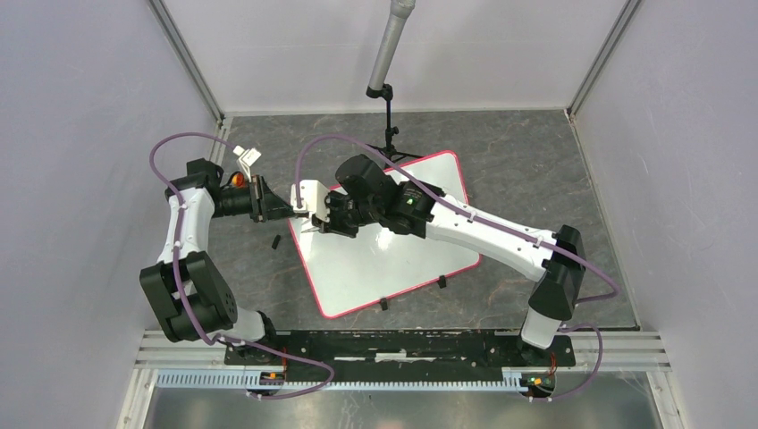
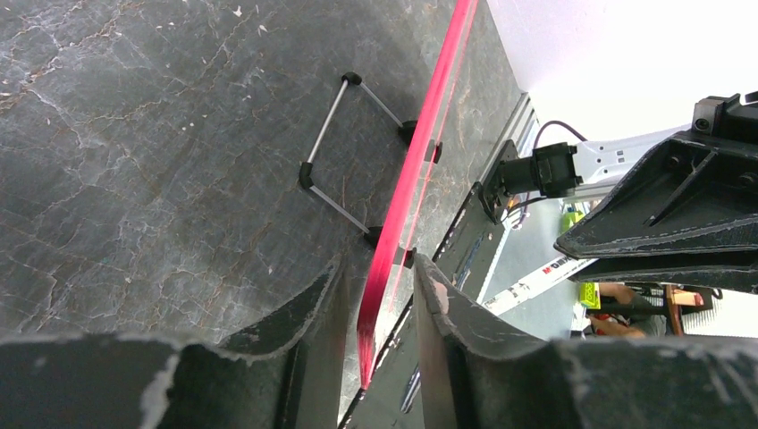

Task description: Write a sentence on the whiteboard

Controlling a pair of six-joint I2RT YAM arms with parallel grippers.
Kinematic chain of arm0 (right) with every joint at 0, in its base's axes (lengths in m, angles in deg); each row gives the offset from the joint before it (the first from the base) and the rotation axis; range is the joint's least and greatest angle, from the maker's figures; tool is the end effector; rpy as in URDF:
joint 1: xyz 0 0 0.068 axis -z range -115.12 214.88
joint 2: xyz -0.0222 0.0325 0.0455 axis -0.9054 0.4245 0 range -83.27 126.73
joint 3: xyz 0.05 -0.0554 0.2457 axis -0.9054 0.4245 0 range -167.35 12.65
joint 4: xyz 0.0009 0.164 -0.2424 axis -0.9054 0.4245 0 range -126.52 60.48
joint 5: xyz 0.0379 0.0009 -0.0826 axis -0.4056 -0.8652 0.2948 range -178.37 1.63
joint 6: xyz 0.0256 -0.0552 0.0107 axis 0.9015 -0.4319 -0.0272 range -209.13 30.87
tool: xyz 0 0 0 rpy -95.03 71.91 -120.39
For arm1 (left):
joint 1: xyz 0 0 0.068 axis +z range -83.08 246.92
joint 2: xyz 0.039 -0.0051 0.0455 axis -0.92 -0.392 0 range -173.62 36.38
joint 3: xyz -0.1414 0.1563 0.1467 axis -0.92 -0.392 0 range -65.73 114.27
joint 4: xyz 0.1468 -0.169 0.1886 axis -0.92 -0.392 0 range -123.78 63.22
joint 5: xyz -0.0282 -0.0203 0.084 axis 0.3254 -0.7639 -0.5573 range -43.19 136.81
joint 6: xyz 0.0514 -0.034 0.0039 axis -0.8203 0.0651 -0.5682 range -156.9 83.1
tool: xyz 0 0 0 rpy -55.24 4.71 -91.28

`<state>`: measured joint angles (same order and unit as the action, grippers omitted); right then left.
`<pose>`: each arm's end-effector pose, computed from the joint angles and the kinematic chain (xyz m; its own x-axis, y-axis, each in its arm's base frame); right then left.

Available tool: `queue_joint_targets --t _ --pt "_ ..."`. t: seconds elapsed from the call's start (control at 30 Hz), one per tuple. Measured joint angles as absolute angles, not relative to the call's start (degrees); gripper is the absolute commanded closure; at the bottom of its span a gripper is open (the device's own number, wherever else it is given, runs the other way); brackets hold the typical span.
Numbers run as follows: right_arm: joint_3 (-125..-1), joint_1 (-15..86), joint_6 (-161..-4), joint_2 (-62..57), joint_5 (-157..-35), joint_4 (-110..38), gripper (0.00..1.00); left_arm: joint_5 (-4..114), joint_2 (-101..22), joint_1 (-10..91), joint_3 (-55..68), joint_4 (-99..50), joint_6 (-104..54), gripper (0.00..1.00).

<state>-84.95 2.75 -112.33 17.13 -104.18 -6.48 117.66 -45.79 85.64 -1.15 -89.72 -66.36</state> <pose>0.1969 0.3995 0.3387 0.1443 -0.5383 -0.8303 -0.9800 0.0386 -0.1953 0.2832 0.0495 0.2437 -0.7928 -0.0983 -0.6015 0.4959 0.4697 -0.7304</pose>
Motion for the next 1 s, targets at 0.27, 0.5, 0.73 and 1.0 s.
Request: queue_joint_targets --t 0.27,0.5,0.73,1.0 --pt "-85.06 2.73 -112.38 17.19 -104.14 -6.52 1.0 117.93 -46.56 85.64 -1.13 -89.76 -66.42 0.74" --pt "-85.94 2.73 -112.38 18.46 -104.18 -6.57 1.0 117.93 -46.56 85.64 -1.11 -89.78 -66.44 0.67" --pt "-86.83 2.73 -112.38 19.58 -104.18 -6.59 1.0 117.99 -46.56 85.97 -1.09 -89.96 -66.49 0.87" --pt "-88.82 2.73 -112.38 21.56 -104.16 -6.55 1.0 119.57 -46.56 86.06 -1.09 -90.37 -67.3 0.97"
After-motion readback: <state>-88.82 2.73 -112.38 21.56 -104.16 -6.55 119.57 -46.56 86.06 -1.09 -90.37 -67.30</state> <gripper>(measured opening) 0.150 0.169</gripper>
